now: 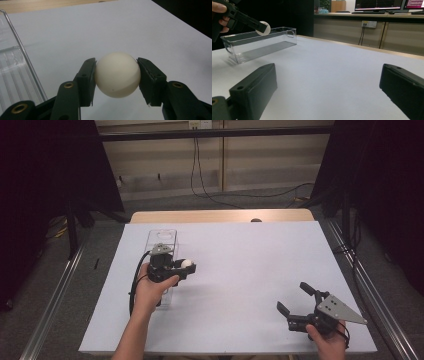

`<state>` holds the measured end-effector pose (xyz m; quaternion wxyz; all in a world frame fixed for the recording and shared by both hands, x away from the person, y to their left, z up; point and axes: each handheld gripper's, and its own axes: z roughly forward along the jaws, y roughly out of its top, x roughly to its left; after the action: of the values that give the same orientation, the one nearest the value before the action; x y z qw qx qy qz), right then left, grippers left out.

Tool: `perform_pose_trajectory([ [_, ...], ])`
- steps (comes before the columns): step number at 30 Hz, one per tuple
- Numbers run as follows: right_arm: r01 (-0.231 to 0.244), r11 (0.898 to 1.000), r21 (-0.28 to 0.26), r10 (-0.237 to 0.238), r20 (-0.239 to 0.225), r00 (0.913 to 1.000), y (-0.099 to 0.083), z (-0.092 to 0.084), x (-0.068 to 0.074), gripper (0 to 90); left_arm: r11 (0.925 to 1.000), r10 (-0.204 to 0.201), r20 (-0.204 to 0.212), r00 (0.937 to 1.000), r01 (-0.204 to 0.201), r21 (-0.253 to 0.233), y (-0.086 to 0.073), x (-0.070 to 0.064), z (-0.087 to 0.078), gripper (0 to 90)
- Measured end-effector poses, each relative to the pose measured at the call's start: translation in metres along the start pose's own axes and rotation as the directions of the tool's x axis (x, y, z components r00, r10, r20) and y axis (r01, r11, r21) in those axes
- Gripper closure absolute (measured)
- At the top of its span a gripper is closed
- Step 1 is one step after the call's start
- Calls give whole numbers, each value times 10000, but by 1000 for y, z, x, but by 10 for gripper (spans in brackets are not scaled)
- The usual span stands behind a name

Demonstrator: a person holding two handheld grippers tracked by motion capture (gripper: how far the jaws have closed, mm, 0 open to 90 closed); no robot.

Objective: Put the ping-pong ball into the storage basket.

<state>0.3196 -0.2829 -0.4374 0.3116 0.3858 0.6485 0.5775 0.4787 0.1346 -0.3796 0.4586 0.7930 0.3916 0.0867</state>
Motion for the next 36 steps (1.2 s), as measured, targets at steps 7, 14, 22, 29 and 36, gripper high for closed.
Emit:
perform_pose_trajectory([
  [7, -54, 10000, 15, 54, 14, 10000, 0, 1, 1, 8, 9999, -90, -22, 10000, 90, -93, 0, 2, -2, 512],
  [14, -28, 10000, -4, 28, 43, 10000, 0, 1, 1, 8, 9997, -179, -54, 9998, 178, -187, 0, 5, -4, 512],
  [22, 2, 10000, -14, -2, 7, 10000, 0, 1, 1, 8, 9996, -171, -10, 9999, 171, -213, 0, 7, -6, 512],
  [29, -16, 10000, 16, 16, 26, 10000, 0, 1, 1, 8, 9995, -199, -104, 9997, 197, -263, 0, 9, -8, 512],
  [36, -20, 10000, 26, 20, 30, 10000, 0, 1, 1, 9, 9991, -273, -187, 9995, 267, -337, 0, 13, -10, 512],
])
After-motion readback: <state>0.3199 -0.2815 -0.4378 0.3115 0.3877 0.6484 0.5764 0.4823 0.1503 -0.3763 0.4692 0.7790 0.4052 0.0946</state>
